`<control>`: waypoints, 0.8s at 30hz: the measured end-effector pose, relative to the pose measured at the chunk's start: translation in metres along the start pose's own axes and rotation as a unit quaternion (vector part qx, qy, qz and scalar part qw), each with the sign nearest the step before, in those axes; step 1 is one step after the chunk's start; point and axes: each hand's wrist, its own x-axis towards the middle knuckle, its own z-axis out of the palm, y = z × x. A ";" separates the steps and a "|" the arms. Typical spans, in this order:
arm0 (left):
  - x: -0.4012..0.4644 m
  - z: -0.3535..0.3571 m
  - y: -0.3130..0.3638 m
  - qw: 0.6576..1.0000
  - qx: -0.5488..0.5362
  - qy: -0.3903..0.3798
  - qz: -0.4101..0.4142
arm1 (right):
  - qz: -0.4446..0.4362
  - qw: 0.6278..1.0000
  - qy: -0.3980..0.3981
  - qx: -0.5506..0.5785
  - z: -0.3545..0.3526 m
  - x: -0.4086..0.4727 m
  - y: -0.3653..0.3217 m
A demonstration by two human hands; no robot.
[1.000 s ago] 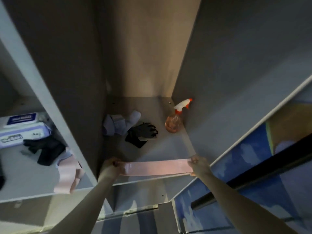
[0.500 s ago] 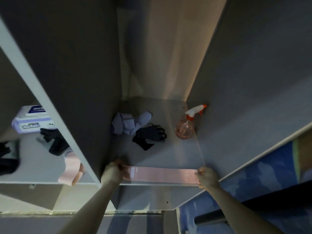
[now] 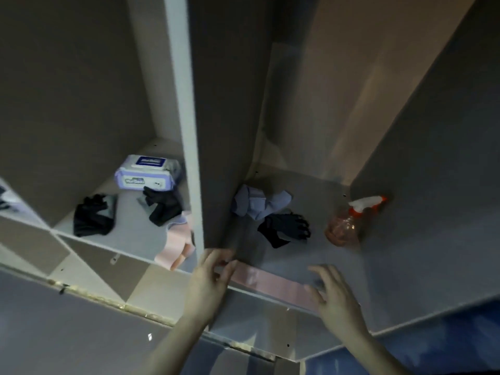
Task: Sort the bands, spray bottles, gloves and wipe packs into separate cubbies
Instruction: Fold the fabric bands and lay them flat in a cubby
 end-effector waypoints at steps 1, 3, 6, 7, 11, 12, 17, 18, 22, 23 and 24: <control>-0.003 -0.015 0.006 1.000 -0.013 0.016 0.003 | -0.029 0.998 -0.013 0.050 0.002 0.000 -0.021; -0.008 -0.050 0.012 0.999 -0.024 0.046 -0.011 | -0.073 0.988 -0.037 0.133 0.006 0.001 -0.069; -0.006 -0.103 -0.006 0.997 0.021 0.056 -0.041 | -0.096 0.965 -0.061 0.235 0.020 0.001 -0.130; -0.004 -0.120 -0.016 0.996 0.055 0.048 -0.056 | -0.103 0.959 -0.075 0.251 0.027 0.001 -0.147; 0.007 -0.175 -0.045 0.991 0.074 0.053 -0.098 | -0.133 0.953 -0.121 0.245 0.063 0.008 -0.201; 0.011 -0.186 -0.049 0.991 0.066 0.056 -0.099 | -0.138 0.952 -0.126 0.241 0.073 0.012 -0.212; 0.031 -0.234 -0.071 0.995 0.042 0.022 -0.090 | -0.158 0.968 -0.154 0.119 0.137 0.039 -0.250; 0.035 -0.242 -0.075 0.995 0.041 0.012 -0.086 | -0.155 0.971 -0.163 0.076 0.150 0.046 -0.255; 0.051 -0.269 -0.088 0.996 0.055 -0.026 -0.071 | -0.106 0.966 -0.183 -0.146 0.194 0.064 -0.256; 0.055 -0.273 -0.090 0.995 0.060 -0.034 -0.070 | -0.096 0.957 -0.196 -0.193 0.201 0.067 -0.255; 0.059 -0.276 -0.093 0.995 0.063 -0.042 -0.072 | -0.079 0.950 -0.205 -0.222 0.208 0.071 -0.254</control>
